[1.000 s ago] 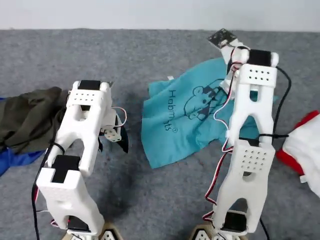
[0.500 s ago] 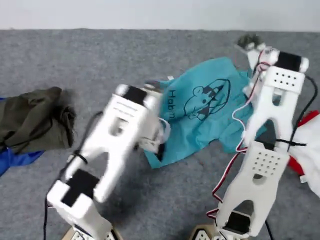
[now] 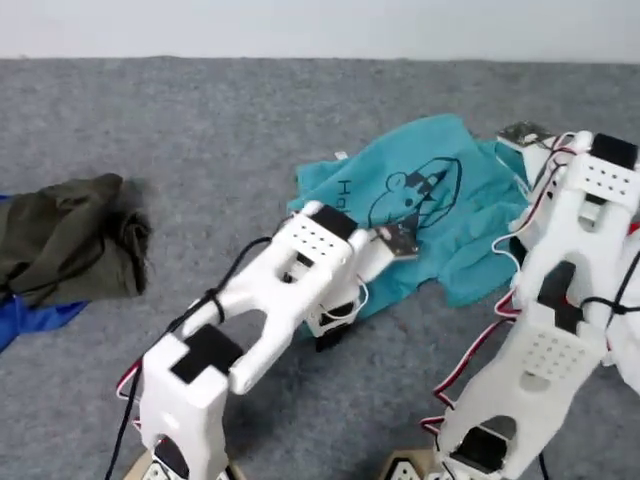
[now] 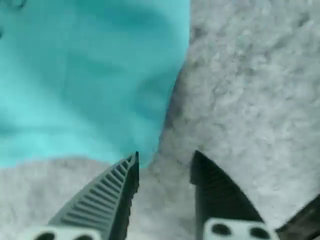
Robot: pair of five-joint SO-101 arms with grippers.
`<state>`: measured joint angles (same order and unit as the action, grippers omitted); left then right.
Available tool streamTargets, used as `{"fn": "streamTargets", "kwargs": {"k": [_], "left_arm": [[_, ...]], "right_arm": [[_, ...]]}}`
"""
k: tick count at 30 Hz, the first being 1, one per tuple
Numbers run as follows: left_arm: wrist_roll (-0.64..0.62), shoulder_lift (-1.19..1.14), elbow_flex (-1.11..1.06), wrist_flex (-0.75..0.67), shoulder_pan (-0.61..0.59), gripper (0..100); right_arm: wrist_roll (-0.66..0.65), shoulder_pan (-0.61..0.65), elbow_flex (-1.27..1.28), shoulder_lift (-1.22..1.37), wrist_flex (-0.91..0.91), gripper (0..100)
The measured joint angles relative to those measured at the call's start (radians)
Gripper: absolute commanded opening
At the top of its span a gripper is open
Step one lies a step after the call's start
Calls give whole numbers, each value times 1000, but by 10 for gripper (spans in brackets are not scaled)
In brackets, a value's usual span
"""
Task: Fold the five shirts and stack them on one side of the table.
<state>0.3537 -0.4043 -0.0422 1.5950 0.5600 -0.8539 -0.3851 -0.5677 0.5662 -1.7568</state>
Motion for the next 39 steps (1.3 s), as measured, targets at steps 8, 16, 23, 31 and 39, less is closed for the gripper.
{"fn": "streamTargets", "kwargs": {"k": [8,16,23,31,39], "left_arm": [[41,-120,18,-38,6,136],[48,-150,37,-75,9,14],[48,-155,104,-64,-55,14],[51,-164,249,28,-258,14],[51,-164,262,43,-288,14]], "right_arm": [[0,0,109,-143,0,322],[-6,0,227,-164,0,321],[-221,21,442,-232,0,321],[-169,83,503,-189,195,321],[-157,166,500,-37,275,203]]}}
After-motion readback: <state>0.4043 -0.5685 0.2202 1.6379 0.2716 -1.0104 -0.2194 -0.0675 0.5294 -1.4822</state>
